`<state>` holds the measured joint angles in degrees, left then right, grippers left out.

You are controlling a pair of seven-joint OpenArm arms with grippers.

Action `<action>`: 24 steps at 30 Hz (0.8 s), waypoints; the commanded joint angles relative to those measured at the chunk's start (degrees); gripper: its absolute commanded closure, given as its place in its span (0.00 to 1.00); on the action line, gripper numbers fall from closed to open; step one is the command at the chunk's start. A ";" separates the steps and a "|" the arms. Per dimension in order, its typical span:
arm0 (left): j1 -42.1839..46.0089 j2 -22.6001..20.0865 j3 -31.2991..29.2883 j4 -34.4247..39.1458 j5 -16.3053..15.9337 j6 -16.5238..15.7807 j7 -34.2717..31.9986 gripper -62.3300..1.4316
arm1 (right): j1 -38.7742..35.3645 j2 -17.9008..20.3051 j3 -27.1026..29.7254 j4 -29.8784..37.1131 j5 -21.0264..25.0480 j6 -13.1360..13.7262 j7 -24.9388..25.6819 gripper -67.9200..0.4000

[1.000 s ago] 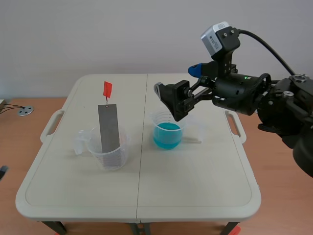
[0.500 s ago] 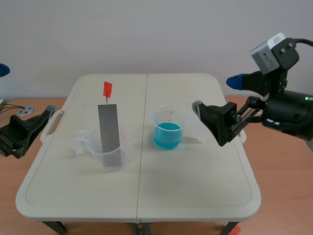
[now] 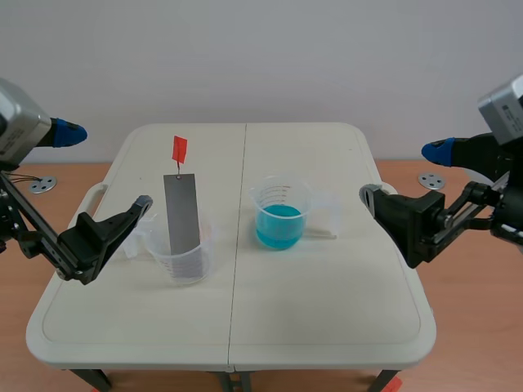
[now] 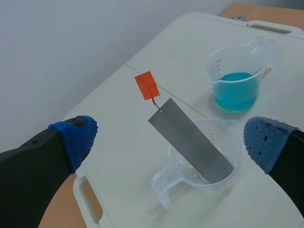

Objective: Hold the metal plate by the orange handle, dip it into the blue solution, take it out and point at it, then put the plate back in the beaker on the left.
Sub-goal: 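Return to the home posture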

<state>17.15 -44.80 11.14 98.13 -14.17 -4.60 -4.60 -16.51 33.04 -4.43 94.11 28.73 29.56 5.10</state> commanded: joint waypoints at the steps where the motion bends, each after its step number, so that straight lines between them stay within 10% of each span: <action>1: -0.20 0.00 -0.20 0.46 -0.20 0.13 -0.79 0.00 | -0.24 0.74 0.35 2.01 0.07 -0.28 1.36 0.02; 7: -0.20 0.00 -0.20 0.46 -0.20 0.13 -0.81 0.00 | -3.45 0.74 0.35 5.55 -1.14 -4.79 2.19 0.02; 24: -0.17 0.00 -0.20 0.46 -0.20 0.13 -0.72 0.00 | -5.42 -0.24 0.35 7.10 -3.26 -4.94 1.25 0.02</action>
<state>17.15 -44.80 11.14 98.10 -14.17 -4.60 -4.60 -22.26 32.69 -4.47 100.55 24.88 24.80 5.72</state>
